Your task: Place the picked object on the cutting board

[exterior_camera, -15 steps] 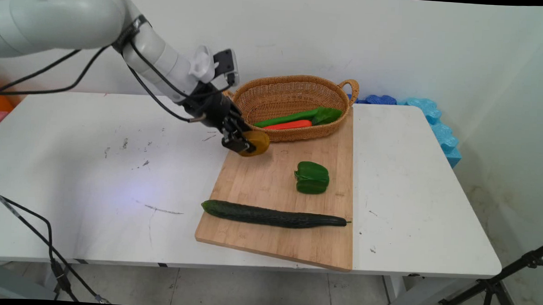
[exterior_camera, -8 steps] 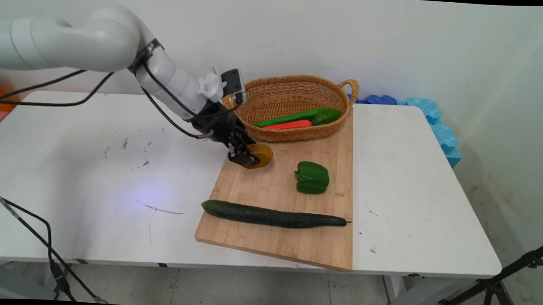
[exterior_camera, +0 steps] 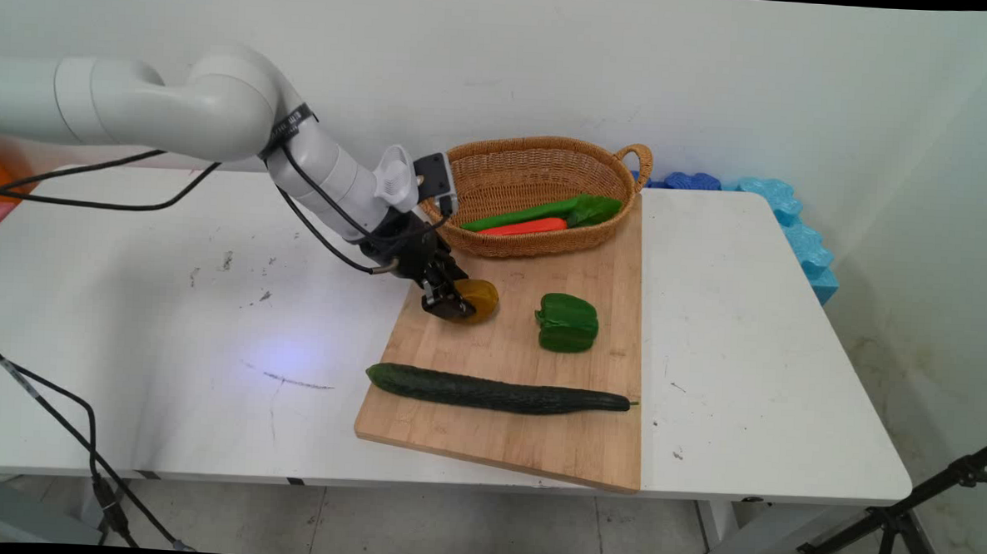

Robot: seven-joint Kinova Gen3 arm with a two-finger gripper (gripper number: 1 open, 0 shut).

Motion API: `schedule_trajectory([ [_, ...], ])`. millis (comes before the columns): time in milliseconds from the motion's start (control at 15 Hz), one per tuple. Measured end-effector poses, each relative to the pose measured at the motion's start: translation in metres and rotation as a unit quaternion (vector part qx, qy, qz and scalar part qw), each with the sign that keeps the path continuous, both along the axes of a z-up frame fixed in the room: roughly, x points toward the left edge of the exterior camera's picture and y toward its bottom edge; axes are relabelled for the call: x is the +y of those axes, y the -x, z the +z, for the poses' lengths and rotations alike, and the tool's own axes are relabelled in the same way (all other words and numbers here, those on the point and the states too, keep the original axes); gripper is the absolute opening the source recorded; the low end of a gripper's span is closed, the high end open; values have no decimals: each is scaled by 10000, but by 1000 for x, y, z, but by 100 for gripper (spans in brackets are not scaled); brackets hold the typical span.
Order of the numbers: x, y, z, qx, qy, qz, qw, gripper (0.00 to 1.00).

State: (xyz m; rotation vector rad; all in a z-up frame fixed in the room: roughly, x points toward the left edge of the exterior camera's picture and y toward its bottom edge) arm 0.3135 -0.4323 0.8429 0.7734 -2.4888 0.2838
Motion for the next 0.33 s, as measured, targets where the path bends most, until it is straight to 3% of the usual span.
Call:
schedule_trajectory([
  [67, 0, 1, -2, -10, -6, -2, 10000, 100],
  [333, 3, 3, -9, -40, -18, -24, 10000, 100],
])
